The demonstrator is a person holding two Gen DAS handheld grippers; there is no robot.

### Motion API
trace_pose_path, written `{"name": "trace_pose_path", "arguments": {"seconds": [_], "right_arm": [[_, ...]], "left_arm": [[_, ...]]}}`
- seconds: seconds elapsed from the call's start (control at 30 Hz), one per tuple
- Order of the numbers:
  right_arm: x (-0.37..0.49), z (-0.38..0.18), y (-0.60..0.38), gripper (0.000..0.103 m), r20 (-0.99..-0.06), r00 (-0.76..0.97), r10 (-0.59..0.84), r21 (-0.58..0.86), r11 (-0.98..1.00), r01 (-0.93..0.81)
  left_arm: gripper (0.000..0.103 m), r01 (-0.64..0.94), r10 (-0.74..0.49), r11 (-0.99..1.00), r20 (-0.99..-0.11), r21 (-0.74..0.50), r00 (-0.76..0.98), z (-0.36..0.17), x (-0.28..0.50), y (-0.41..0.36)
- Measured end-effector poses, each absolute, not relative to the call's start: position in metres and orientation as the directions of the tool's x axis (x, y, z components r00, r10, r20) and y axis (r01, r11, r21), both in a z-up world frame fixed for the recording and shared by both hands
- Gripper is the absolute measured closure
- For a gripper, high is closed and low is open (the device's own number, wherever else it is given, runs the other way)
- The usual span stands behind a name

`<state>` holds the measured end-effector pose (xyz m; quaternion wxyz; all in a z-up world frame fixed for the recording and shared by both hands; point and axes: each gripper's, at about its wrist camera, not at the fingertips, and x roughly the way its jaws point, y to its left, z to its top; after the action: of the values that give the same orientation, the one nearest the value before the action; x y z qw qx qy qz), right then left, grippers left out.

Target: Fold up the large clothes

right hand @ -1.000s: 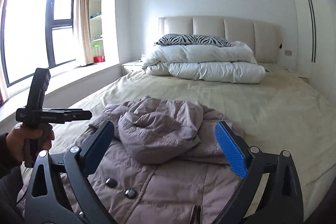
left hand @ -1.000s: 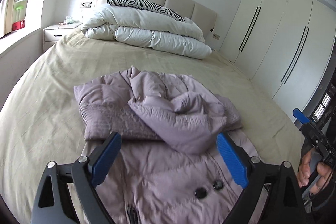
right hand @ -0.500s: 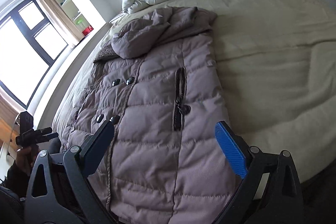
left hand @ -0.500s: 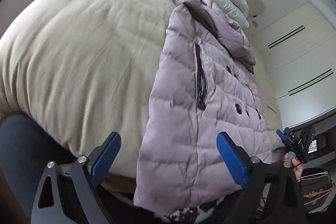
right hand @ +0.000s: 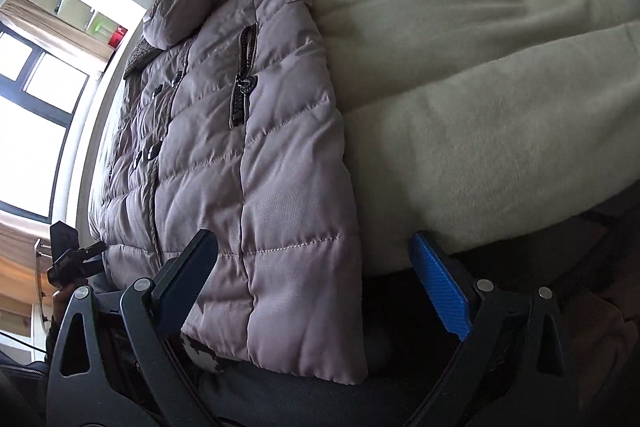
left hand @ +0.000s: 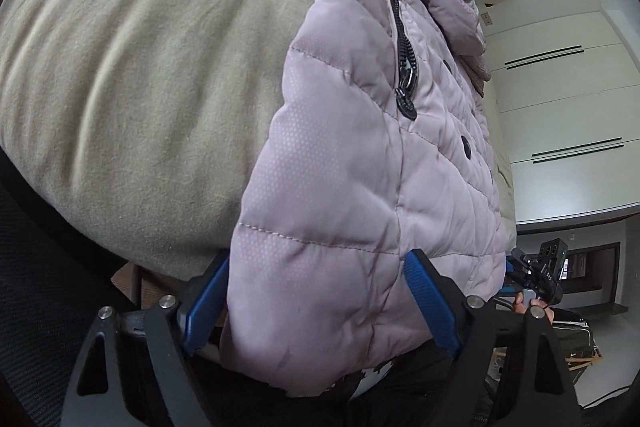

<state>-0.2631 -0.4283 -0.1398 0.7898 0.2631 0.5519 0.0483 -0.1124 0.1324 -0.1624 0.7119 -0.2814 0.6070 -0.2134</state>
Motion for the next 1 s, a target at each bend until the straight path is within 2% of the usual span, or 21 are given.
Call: {"name": "trace_pose_path", "arguments": {"seconds": [0.13,0.27,0.33,0.4,0.43,0.5,0.53,0.6,0.63,0.7,0.8,1.0], "right_arm": [[-0.262,-0.149,-0.427,0.005,-0.845,0.320,0.428,0.503,0.839,0.208],[-0.257,-0.153,-0.426,0.007,-0.827,0.291,0.480,0.547,0.806,0.226],[-0.256,-0.156,-0.422,0.014,-0.828,0.265,0.495,0.552,0.802,0.226],[-0.255,-0.161,-0.418,0.030,-0.837,0.238,0.493,0.542,0.808,0.232],[-0.255,-0.163,-0.417,0.033,-0.842,0.234,0.485,0.533,0.814,0.231],[-0.256,-0.163,-0.416,0.048,-0.843,0.232,0.485,0.532,0.816,0.227],[-0.257,-0.164,-0.417,0.051,-0.840,0.231,0.491,0.537,0.811,0.230],[-0.257,-0.166,-0.419,0.066,-0.832,0.235,0.502,0.550,0.802,0.234],[-0.258,-0.167,-0.419,0.070,-0.829,0.240,0.505,0.554,0.798,0.236],[-0.262,-0.166,-0.418,0.078,-0.826,0.256,0.502,0.557,0.797,0.234],[-0.263,-0.161,-0.407,0.091,-0.836,0.281,0.470,0.531,0.821,0.207],[-0.274,-0.138,-0.390,0.096,-0.847,0.309,0.432,0.495,0.854,0.161]], "left_arm": [[0.021,-0.035,-0.664,0.734,-0.728,-0.678,0.168,-0.164,-0.113,0.133],[0.032,-0.050,-0.692,0.706,-0.703,-0.707,0.167,-0.167,-0.115,0.137],[0.036,-0.047,-0.696,0.701,-0.698,-0.711,0.167,-0.167,-0.116,0.136],[0.044,-0.047,-0.703,0.695,-0.691,-0.718,0.169,-0.167,-0.118,0.136],[0.046,-0.045,-0.703,0.694,-0.690,-0.718,0.171,-0.166,-0.119,0.136],[0.055,-0.037,-0.701,0.698,-0.692,-0.715,0.173,-0.165,-0.120,0.134],[0.057,-0.032,-0.698,0.701,-0.695,-0.713,0.173,-0.164,-0.120,0.134],[0.068,-0.018,-0.692,0.710,-0.702,-0.704,0.171,-0.161,-0.120,0.130],[0.071,-0.006,-0.689,0.714,-0.704,-0.700,0.171,-0.159,-0.120,0.128],[0.082,0.033,-0.673,0.734,-0.720,-0.679,0.169,-0.153,-0.121,0.121],[0.091,0.079,-0.646,0.762,-0.745,-0.643,0.169,-0.142,-0.122,0.112],[0.094,0.122,-0.629,0.777,-0.758,-0.617,0.174,-0.130,-0.127,0.111]]}}
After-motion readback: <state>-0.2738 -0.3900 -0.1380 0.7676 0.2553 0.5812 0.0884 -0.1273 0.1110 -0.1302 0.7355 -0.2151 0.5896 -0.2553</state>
